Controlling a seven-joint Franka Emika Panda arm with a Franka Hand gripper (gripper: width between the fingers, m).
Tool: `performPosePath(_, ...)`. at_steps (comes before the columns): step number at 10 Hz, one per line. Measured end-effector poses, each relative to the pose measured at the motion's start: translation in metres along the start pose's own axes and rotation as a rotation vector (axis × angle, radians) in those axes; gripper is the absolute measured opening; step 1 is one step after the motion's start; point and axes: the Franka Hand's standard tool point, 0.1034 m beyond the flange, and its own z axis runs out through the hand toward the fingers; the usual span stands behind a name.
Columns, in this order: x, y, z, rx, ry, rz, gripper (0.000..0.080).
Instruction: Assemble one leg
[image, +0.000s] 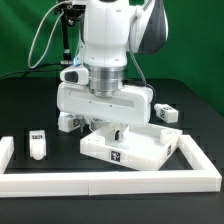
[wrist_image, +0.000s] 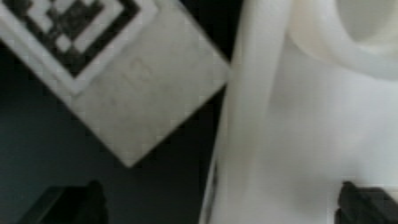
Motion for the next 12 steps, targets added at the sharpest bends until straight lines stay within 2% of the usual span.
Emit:
performPosePath(2,0.001,0.0,-0.001,0.001,0.002,-0.003,0.0629)
performPosePath(3,0.001,0.0,-0.001,0.001,0.002,-0.003,0.0423)
performPosePath(4,0.001,0.0,-0.001,0.001,0.002,-0.004,0.0423)
performPosePath(5,0.001,0.0,-0.001,0.001,0.002,-0.004,0.0247)
performPosePath(6,0.001,0.0,-0.001,0.001,0.002,-0.004,0.0247)
performPosePath(7,0.003,-0.001,-0.002,0.003,0.004,-0.012,0.0061)
performPosePath(10,0.023,-0.009,-0.01,0.018,0.034,-0.019,0.0057)
performPosePath(12,0.038,-0.015,-0.012,0.015,0.064,-0.085,0.0055)
